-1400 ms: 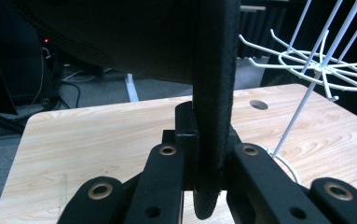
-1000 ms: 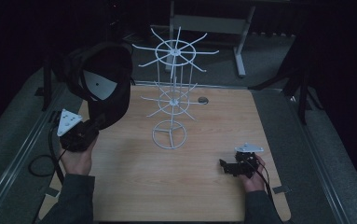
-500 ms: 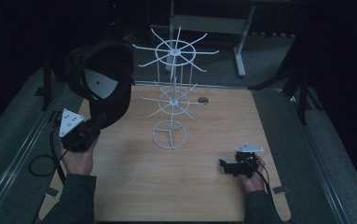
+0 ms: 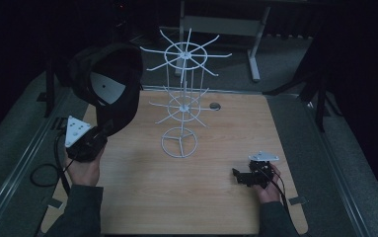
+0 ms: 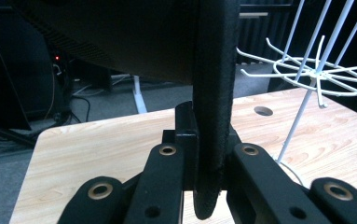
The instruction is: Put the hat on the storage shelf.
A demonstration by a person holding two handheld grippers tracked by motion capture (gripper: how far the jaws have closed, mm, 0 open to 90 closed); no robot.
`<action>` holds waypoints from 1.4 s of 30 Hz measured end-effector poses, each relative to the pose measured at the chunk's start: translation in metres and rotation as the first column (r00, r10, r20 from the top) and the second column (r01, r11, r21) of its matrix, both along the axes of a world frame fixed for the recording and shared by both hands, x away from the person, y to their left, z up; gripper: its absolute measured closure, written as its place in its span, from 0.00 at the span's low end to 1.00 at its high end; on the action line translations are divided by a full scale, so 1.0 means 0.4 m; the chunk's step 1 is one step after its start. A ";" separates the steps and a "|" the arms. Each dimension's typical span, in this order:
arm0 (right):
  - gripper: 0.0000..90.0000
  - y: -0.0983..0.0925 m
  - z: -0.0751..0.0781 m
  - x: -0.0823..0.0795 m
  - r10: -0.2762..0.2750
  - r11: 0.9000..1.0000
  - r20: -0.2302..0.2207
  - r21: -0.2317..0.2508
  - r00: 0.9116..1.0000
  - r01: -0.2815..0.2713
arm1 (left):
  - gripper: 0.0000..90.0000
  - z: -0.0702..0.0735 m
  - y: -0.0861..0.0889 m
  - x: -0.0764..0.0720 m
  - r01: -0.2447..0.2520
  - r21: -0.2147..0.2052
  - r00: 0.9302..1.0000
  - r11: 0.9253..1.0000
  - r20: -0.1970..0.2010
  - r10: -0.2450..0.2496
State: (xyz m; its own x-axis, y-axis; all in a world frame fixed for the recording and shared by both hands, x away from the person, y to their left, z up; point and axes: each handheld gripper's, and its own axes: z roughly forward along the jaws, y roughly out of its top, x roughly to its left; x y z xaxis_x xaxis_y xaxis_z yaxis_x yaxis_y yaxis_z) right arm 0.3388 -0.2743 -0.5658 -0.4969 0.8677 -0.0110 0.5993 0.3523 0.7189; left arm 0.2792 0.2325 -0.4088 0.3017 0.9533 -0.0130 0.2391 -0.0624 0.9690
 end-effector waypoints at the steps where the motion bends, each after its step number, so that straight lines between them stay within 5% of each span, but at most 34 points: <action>1: 0.12 0.000 0.000 0.000 0.000 1.000 0.000 0.000 1.000 0.000 | 0.96 0.000 -0.004 0.000 0.000 0.004 1.000 1.000 0.001 0.000; 29: 0.12 0.000 0.000 0.000 0.000 1.000 0.000 0.001 1.000 0.000 | 0.96 0.006 -0.043 -0.005 0.019 0.070 0.999 0.997 0.027 -0.021; 42: 0.12 0.000 0.000 -0.001 0.000 1.000 0.000 0.000 1.000 0.000 | 0.96 0.015 -0.041 0.005 0.004 0.056 1.000 0.998 0.009 -0.004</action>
